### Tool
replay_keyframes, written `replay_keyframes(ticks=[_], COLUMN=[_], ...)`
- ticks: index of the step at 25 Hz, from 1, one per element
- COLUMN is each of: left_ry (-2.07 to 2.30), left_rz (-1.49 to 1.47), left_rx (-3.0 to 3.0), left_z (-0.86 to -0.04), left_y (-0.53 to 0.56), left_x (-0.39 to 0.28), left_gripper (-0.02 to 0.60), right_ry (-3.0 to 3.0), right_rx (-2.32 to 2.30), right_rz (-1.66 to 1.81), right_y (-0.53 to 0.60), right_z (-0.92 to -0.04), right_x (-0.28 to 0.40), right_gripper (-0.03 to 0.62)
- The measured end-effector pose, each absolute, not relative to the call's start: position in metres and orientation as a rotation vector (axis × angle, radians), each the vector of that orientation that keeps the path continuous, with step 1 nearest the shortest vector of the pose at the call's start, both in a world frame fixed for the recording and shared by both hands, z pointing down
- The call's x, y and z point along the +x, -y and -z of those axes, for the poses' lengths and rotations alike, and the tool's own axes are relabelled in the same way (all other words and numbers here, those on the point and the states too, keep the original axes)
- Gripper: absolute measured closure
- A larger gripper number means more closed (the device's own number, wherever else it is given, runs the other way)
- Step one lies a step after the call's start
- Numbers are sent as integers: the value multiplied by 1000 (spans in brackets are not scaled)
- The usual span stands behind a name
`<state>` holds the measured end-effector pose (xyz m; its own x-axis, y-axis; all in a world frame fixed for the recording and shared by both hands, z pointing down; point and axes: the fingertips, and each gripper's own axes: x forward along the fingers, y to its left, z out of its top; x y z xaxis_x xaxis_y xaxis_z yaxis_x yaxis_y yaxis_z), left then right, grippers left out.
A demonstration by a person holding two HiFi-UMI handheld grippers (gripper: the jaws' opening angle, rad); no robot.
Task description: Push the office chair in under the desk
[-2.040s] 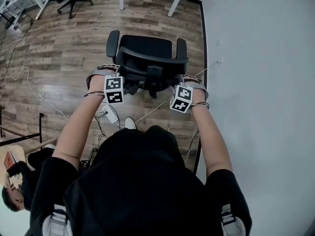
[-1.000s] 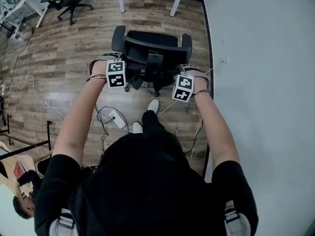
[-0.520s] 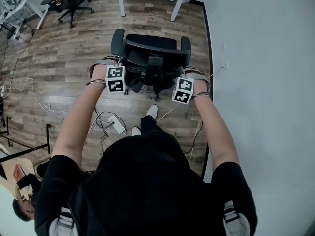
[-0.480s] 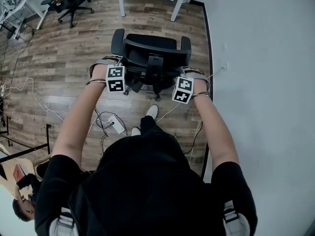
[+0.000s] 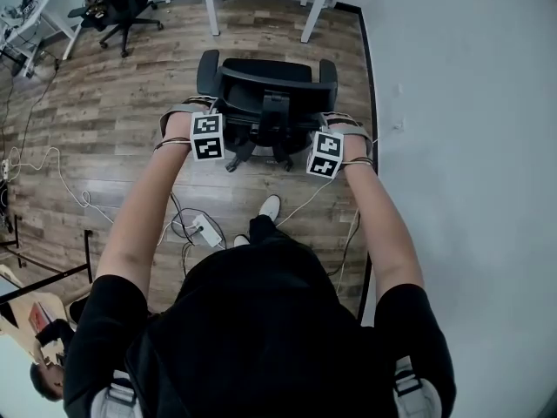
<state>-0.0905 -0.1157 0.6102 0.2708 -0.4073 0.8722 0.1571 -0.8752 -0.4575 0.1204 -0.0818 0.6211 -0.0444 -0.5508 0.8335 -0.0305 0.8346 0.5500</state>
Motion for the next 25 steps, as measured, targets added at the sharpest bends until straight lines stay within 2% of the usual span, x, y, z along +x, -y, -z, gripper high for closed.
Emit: replay_keyframes(ticks=[25], left_ry=[-295], left_rz=[1727], left_rx=[-1983], left_z=[-625], left_y=[279], left_x=[-78], left_gripper=[457], right_ry=[1582], right_rx=[491], right_rz=[504], right_y=[241], right_z=[-629], right_x=[136], right_gripper=[497])
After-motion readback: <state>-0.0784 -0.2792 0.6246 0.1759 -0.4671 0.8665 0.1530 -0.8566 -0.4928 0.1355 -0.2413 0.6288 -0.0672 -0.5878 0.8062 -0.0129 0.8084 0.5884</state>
